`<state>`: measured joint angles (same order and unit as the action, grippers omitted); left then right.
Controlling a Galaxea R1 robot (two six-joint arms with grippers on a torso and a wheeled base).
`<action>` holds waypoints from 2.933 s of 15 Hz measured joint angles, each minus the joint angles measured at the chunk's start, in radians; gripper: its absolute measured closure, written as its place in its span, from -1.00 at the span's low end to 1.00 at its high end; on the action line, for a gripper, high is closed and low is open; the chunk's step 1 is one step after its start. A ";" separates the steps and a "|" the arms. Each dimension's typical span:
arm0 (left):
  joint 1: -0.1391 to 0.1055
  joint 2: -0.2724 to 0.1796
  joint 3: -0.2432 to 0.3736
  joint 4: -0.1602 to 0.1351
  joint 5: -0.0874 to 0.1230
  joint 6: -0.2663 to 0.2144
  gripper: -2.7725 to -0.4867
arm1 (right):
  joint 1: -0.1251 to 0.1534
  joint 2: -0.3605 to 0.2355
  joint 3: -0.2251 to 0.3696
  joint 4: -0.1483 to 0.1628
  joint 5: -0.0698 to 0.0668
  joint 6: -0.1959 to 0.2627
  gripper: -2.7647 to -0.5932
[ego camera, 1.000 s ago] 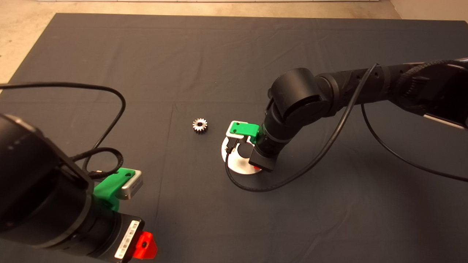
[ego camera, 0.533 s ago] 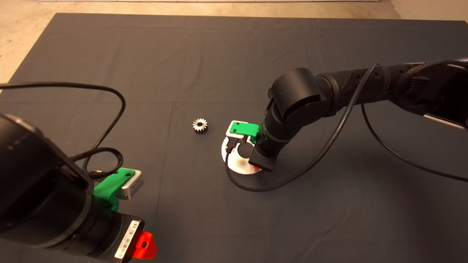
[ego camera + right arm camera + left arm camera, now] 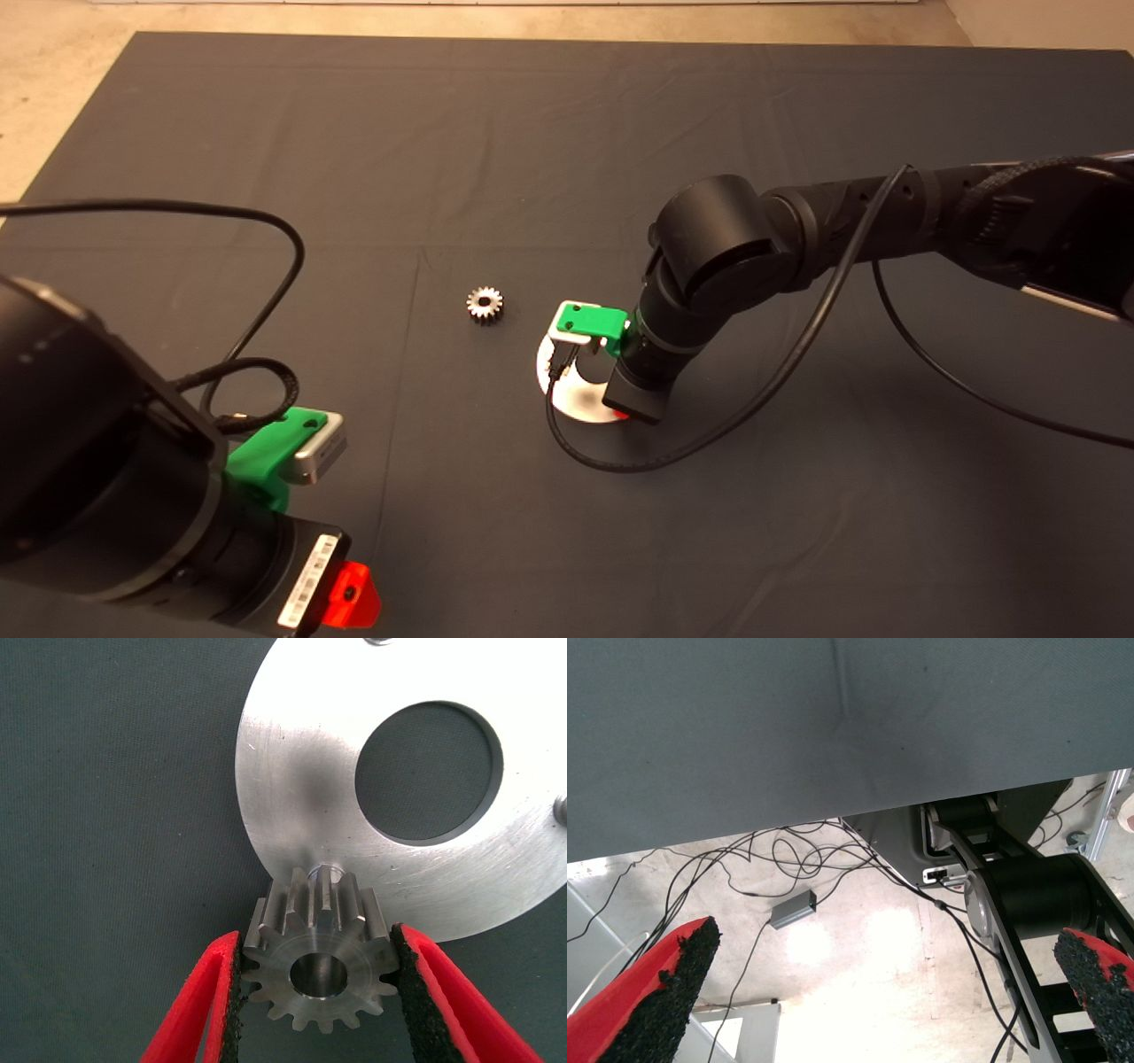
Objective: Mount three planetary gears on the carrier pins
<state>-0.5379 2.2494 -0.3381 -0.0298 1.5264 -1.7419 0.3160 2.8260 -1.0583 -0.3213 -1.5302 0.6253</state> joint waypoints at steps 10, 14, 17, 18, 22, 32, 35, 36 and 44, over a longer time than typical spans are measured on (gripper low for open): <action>0.000 0.000 0.000 0.000 0.000 0.000 -0.98 | -0.001 -0.011 0.001 0.000 0.008 -0.006 0.58; 0.000 0.000 0.000 0.000 0.000 0.000 -0.98 | -0.001 -0.011 0.002 0.000 0.008 -0.007 0.59; 0.000 0.000 0.000 0.000 0.000 0.000 -0.98 | -0.001 -0.009 0.002 0.000 0.007 -0.007 0.58; 0.000 0.000 0.000 0.000 0.000 0.000 -0.98 | -0.001 -0.005 0.002 -0.001 0.002 -0.007 0.59; 0.000 0.000 0.000 0.000 0.000 0.000 -0.98 | -0.003 0.009 0.002 -0.001 0.000 -0.007 0.59; 0.000 0.000 0.000 0.000 0.000 0.000 -0.98 | 0.001 0.022 -0.003 -0.021 0.000 -0.007 0.58; 0.000 0.000 0.000 0.000 0.000 0.000 -0.98 | 0.018 0.023 -0.012 -0.027 -0.001 -0.007 0.59; 0.000 0.000 0.000 0.000 0.000 0.000 -0.98 | 0.023 0.023 -0.014 -0.029 -0.001 -0.007 0.59; 0.000 0.000 0.000 0.000 0.000 0.000 -0.98 | 0.028 0.022 -0.018 -0.032 0.000 -0.008 0.58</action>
<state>-0.5379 2.2494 -0.3381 -0.0298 1.5260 -1.7419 0.3445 2.8481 -1.0766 -0.3530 -1.5306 0.6172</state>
